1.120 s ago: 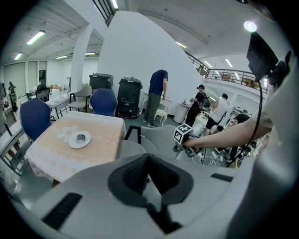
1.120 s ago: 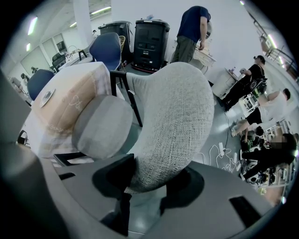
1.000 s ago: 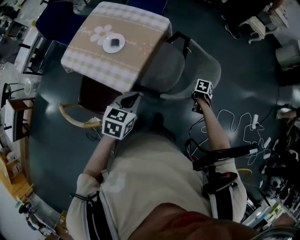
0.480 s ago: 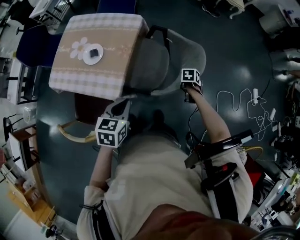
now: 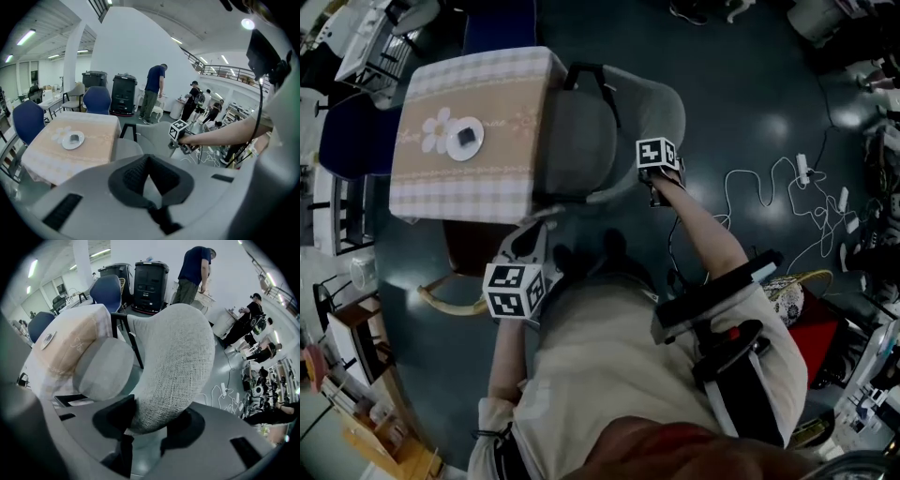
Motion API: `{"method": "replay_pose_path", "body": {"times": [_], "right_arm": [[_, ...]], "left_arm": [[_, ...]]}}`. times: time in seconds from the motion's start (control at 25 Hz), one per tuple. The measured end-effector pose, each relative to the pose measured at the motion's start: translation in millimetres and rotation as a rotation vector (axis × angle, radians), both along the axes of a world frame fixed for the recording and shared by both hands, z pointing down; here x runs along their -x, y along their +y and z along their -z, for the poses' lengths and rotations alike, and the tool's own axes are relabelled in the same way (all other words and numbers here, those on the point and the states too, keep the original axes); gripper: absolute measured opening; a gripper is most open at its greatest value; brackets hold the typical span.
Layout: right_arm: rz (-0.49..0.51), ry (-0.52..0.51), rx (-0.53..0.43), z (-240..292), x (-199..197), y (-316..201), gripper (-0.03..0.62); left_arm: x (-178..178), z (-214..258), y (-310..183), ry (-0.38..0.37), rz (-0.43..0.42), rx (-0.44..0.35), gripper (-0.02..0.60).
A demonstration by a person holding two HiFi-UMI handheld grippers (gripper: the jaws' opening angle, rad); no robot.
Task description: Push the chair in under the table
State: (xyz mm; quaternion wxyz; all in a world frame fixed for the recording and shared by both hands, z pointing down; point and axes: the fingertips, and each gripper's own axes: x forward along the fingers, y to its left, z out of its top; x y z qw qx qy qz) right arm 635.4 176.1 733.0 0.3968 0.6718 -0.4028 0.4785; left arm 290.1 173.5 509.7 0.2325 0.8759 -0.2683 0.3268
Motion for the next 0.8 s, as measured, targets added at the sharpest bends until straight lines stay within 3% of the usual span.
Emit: {"method": "replay_pose_path", "body": {"times": [0.12,0.4,0.8], "right_arm": [[-0.001,-0.016,0.006,-5,8,2,0.185],[-0.017,-0.022,-0.011,-3,-5,-2,0.187],[-0.001,-0.052,0.045,-3,-4,1,0.19]], "left_arm": [[9,-4,8,-0.01,0.012,0.015,0.008],[-9,-6,-1,0.002,-0.037,0.017,0.008],[-14,-7,4,0.0,-0.028,0.034,0.008]]}}
